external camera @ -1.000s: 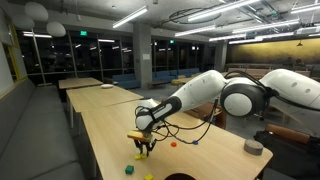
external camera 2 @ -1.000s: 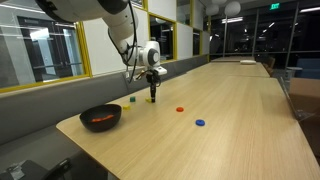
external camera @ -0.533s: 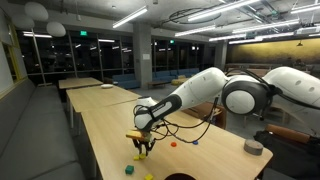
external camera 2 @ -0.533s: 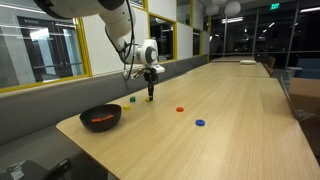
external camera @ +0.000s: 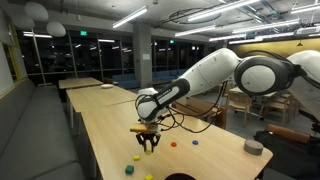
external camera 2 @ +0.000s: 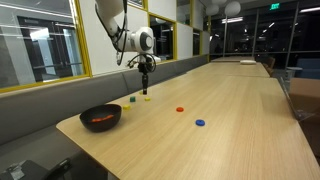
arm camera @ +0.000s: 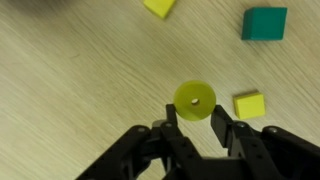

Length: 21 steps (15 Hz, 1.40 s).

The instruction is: Pick up the yellow and orange object from the table and put them in the bowl

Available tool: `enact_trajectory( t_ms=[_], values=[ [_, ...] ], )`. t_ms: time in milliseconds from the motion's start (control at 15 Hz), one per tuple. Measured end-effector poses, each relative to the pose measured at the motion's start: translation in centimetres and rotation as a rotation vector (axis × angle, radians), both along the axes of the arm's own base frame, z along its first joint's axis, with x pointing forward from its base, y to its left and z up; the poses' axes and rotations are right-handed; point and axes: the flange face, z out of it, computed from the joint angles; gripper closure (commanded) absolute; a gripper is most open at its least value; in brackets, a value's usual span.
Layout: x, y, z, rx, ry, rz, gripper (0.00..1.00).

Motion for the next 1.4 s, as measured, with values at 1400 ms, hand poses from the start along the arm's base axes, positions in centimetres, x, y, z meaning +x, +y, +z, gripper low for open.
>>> enact_trajectory(
  t_ms=[1400],
  values=[
    [-21.7, 0.9, 2.9, 0.149, 0.257, 0.297, 0.76]
  ],
)
